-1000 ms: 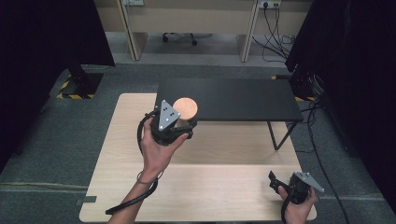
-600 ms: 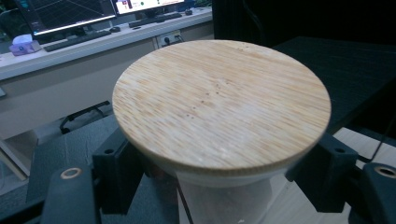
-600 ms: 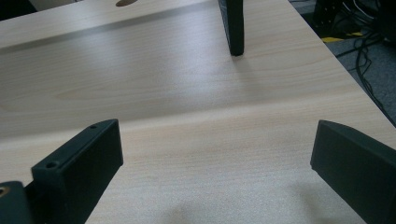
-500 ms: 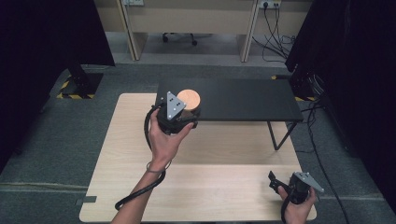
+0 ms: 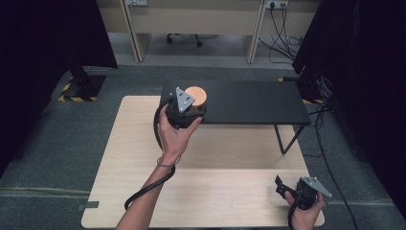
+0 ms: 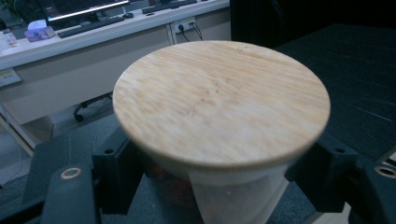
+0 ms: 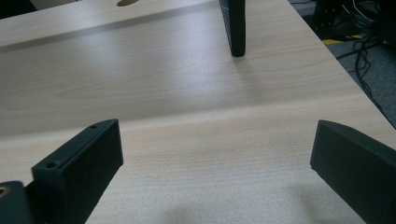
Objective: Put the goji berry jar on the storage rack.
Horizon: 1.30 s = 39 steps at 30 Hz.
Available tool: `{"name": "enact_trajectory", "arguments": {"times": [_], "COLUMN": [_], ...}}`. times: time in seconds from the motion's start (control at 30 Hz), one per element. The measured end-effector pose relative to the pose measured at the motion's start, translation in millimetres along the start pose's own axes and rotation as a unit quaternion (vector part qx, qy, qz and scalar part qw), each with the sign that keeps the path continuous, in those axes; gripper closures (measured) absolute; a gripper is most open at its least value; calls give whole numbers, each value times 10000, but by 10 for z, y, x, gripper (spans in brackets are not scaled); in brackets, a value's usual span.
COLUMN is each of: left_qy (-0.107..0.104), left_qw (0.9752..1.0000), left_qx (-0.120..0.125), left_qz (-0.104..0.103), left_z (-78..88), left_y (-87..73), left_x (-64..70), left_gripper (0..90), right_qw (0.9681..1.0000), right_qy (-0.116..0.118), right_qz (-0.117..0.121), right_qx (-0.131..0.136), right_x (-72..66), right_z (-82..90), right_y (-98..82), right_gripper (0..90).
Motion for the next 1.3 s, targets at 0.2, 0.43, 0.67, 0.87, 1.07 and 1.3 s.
{"name": "enact_trajectory", "arguments": {"times": [0.2,0.43,0.67,0.87,1.07,1.3], "left_qy": [-78,-187,-115,-104,-98,-105], "left_qw": [9997,9976,9974,9973,9973,9973], "left_qx": [37,177,231,258,265,257], "left_qz": [210,649,668,676,674,686], "left_z": [-67,-140,-195,-209,-208,-208], "left_y": [-16,-95,-107,-120,-125,-120], "left_x": [-72,-175,-174,-181,-179,-182], "left_gripper": [255,256,256,256,255,255], "right_qw": [10000,10000,10000,10000,10000,10000], "right_qy": [-3,-8,-9,-4,-6,-5], "right_qz": [16,33,39,42,41,39], "right_qx": [0,4,2,0,1,-4], "right_x": [-5,-10,-12,-11,-12,-11], "right_z": [-1,0,1,0,1,-1], "right_y": [0,-1,-1,0,0,1], "right_gripper": [24,25,25,25,25,24]}}
Point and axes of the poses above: each handheld gripper's, and its own axes: z roughly backward along the jaws, y roughly out of its top, x roughly to its right, the point moved 1 cm from there along -z, roughly forward along the jaws, and after that the axes turned 3 degrees about -y, right-handed, at the moved point
